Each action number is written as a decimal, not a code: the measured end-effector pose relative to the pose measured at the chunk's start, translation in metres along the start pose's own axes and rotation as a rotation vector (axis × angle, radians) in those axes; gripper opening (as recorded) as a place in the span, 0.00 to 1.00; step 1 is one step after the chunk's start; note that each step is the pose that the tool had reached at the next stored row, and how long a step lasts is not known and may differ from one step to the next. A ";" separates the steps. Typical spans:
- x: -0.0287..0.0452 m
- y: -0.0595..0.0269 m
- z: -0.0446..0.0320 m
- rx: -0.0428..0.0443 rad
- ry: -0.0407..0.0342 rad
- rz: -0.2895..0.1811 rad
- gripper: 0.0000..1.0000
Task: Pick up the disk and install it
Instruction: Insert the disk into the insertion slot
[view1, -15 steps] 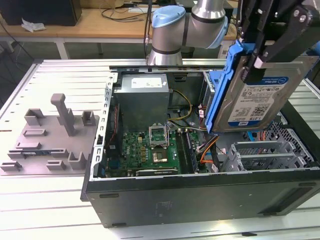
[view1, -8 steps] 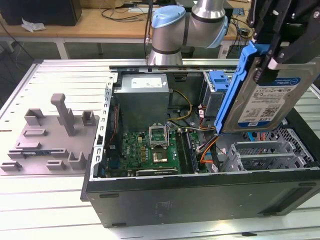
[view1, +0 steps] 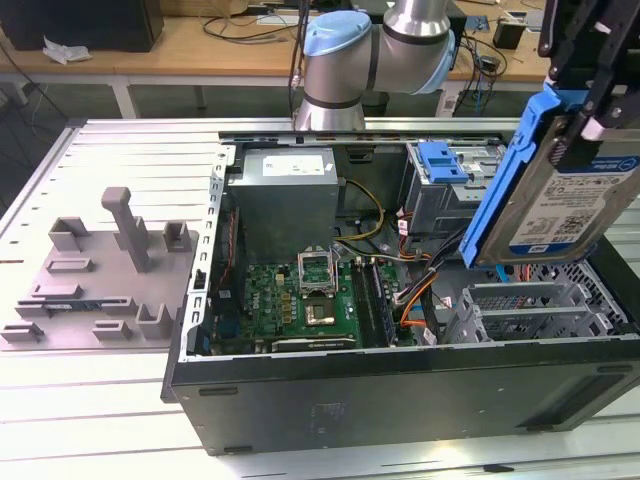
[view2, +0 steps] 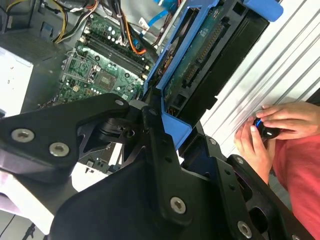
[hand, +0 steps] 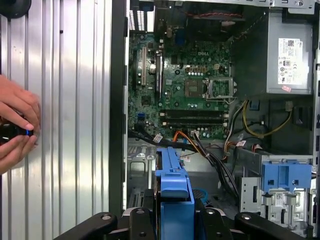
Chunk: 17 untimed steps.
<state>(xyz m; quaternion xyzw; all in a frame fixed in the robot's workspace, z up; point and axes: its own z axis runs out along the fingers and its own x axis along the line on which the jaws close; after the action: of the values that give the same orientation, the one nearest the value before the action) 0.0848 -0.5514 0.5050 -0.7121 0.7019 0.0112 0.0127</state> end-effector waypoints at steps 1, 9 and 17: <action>0.0002 -0.0019 0.0000 0.0000 -0.0001 0.000 0.37; 0.0014 -0.0168 0.0000 0.0001 0.0005 0.003 0.37; 0.0018 -0.0225 0.0001 0.0001 0.0006 0.005 0.37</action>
<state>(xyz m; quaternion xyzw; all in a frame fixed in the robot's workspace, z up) 0.1073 -0.5529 0.5048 -0.7102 0.7038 0.0109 0.0125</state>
